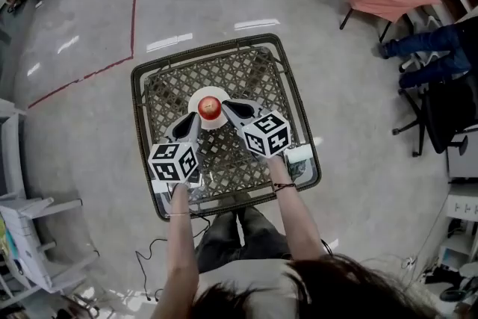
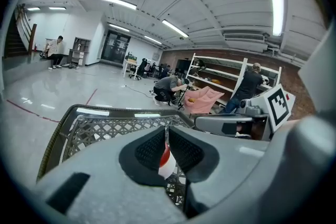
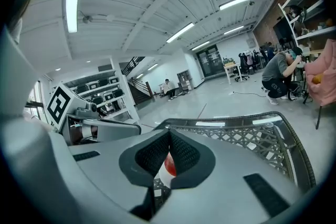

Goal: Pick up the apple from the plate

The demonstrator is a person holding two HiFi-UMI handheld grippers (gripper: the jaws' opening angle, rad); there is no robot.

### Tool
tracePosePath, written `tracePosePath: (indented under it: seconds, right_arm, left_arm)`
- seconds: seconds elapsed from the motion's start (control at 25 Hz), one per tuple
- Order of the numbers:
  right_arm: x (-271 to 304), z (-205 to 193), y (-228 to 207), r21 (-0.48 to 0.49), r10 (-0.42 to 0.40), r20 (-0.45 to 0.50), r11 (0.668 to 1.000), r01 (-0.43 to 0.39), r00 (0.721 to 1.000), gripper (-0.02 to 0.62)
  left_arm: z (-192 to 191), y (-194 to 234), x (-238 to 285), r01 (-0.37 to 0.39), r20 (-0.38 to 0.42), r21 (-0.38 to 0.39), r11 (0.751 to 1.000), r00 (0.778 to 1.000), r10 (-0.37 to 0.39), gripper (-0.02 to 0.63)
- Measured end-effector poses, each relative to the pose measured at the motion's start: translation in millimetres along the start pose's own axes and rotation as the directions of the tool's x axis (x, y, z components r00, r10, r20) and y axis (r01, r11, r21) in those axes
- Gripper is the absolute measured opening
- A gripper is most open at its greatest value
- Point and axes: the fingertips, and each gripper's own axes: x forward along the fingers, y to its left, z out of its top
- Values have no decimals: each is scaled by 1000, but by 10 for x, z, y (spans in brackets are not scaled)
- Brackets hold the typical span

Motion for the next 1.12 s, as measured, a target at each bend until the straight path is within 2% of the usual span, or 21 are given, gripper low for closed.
tracePosePath:
  seconds: [0.12,0.2,0.24,0.44,0.6,0.76,1.12]
  right_arm:
    - [1,-98,-61,1,-14,-10,1000,14,1000,9]
    - [9,-164,-106,4,-19,-14,1000,19,1000,9]
    - [15,-199,-130,5,-22,-14,1000,22,1000,9]
    - [58,-384,-223,23,-29,-17,999,29,999,9]
    - [96,-488,-305,30,-37,-30,999,38,999,9]
    - [137,-554,-362,38,-46,-30,998,48,998,9]
    - [204,-723,-425,57,-50,-45,997,52,998,9]
  left_arm:
    - [-44,36,76,10,-14,11,1000,1000,-9,23]
    - [-71,53,145,28,-16,8,1000,999,-28,117]
    - [-97,63,189,36,-19,9,999,999,-36,137]
    - [-297,154,363,49,-58,53,997,997,-46,206]
    - [-383,240,480,48,-61,53,997,997,-44,249]
    - [-456,272,592,50,-63,84,995,997,-45,324]
    - [-682,317,805,66,-106,172,983,993,-48,404]
